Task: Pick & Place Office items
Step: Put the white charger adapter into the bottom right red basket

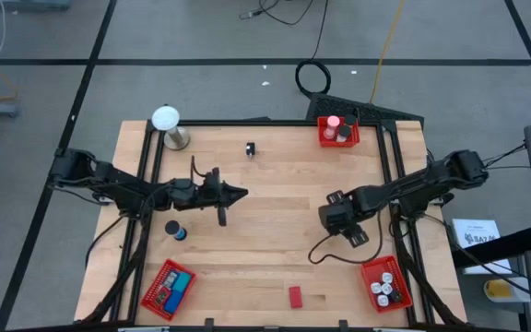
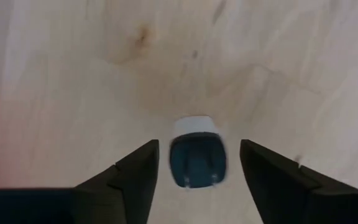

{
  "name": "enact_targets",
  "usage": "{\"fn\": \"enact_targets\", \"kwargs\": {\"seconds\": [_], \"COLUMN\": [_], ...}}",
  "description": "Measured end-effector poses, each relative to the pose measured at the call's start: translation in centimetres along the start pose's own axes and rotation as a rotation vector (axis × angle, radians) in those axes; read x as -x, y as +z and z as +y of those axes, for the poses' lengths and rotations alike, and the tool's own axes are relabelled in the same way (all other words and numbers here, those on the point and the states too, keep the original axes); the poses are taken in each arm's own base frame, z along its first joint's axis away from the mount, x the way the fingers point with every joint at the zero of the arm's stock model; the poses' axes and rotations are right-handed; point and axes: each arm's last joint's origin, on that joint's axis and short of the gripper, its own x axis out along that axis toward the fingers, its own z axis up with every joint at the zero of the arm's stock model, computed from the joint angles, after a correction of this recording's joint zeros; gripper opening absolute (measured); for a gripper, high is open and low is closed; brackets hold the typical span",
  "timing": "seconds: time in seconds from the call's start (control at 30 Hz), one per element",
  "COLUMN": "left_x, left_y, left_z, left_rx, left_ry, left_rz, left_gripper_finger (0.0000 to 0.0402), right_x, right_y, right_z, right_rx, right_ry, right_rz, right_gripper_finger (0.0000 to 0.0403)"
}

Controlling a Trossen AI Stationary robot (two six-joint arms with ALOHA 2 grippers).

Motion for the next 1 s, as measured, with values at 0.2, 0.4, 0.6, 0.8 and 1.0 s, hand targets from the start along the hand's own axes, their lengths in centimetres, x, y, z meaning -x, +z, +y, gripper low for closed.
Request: {"fn": "enact_targets", "kwargs": {"seconds": [0.2,0.4,0.6,0.8,1.0], "left_x": [0.0,0.1,0.1,0.1,0.1], "left_y": [0.0,0.0,0.0,0.0,0.0], "left_z": [-0.3,-0.4,-0.4,-0.4,-0.3], "left_rx": [-0.002,0.001,0.001,0.003,0.003], "left_ry": [-0.013,-0.017,-0.017,-0.017,-0.017], "left_rz": [-0.006,-0.004,-0.004,-0.004,-0.004], "left_gripper_finger": [0.0021,0.0021,0.0021,0.0021,0.0021], "right_x": [-0.8,-0.1,5.4,8.8,8.3], "right_y": [-0.3,-0.7,-1.4,-2.3,-2.9], "right_z": [0.1,0.4,2.3,6.9,12.2], "right_rx": [-0.045,-0.137,-0.276,-0.372,-0.383], "right_ry": [0.038,0.037,0.041,0.089,0.151], "right_rz": [0.034,0.034,-0.029,-0.075,-0.029], "right_gripper_finger": [0.0171,0.0127,0.0127,0.0127,0.0127]}}
